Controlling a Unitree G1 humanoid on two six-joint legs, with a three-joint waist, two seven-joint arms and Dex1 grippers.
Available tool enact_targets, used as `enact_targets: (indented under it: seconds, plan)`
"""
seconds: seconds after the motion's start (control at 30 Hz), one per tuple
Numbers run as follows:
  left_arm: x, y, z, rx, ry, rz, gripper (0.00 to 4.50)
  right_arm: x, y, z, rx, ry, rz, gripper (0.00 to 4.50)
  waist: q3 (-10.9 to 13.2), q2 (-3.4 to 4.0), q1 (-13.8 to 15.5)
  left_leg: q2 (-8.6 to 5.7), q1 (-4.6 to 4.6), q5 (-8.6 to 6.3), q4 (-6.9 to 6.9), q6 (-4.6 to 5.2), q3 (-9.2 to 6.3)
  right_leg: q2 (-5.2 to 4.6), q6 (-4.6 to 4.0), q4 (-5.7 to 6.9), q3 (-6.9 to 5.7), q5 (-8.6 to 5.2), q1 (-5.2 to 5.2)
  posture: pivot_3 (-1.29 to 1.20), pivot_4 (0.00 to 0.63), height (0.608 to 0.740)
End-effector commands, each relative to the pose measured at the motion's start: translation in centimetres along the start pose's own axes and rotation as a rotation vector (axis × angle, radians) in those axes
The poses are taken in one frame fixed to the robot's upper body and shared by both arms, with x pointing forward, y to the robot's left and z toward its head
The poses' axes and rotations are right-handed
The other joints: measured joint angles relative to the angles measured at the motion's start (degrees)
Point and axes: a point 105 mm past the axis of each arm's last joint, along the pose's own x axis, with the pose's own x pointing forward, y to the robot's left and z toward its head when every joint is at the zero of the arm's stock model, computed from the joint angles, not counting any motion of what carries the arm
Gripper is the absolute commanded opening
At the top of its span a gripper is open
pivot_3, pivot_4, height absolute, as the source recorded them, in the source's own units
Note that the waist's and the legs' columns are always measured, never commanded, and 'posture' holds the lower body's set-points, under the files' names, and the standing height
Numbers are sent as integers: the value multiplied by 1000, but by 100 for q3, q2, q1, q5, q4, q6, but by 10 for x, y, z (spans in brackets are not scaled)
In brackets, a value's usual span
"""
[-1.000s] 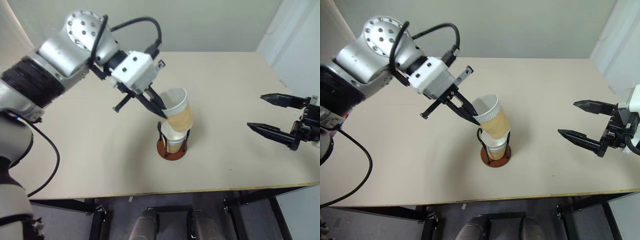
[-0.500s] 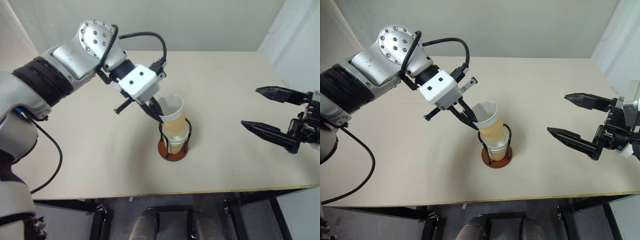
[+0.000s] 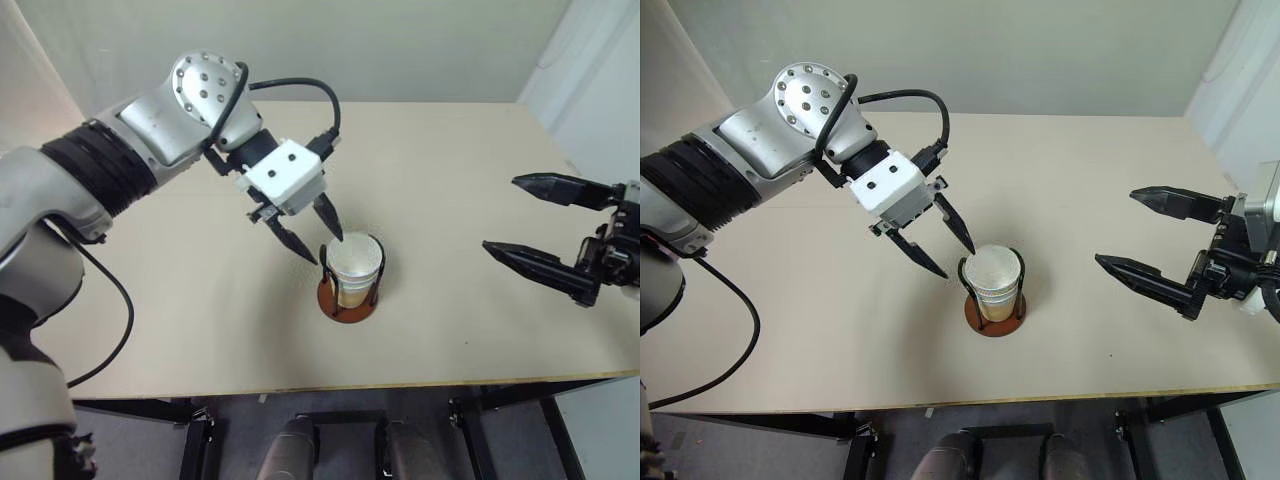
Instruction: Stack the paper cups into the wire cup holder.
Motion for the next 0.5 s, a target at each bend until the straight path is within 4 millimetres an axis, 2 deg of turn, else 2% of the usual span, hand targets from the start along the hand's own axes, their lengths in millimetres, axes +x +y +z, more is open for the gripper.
enact_targets:
  seconds: [0.03,0.13,0.23,0.3,0.37,0.43,0.5]
  plan:
    - [-10,5,4,22,-20,52,3302,5,-1,4,-30,-15,37,4500,0,-1,2,-1,3,0,1,0,2,3,1,2,-1,0,1,0,150,740]
    - [-24,7,-4,-83,-89,183,3302,15,-7,-11,-13,33,68,4500,-1,1,-10,0,3,3,5,1,2,2,3,5,0,1,2,0,150,740]
    - [-43,-10,-24,-257,-134,341,3302,23,-22,-31,0,84,70,4500,-4,7,-58,2,8,18,3,-7,4,2,6,7,1,3,1,0,150,740]
    - [-54,-33,-44,-395,-128,457,3302,27,-31,-38,8,87,81,4500,-7,16,-138,4,12,63,0,-38,8,4,7,7,8,4,0,0,150,740]
    - [-64,-55,-54,-520,-150,569,3302,31,-37,-42,4,94,106,4500,-10,22,-195,10,13,80,-9,-52,7,7,7,9,10,3,-8,0,150,740]
    - [-73,-81,-55,-675,-254,677,3302,35,-44,-48,7,109,130,4500,-9,21,-192,13,10,87,-19,-63,2,12,3,13,9,1,-18,0,150,740]
    - [-71,-112,-52,-789,-290,705,3302,38,-53,-60,6,159,143,4500,-10,20,-204,16,5,91,-26,-68,-1,20,-6,10,3,0,-28,0,150,740]
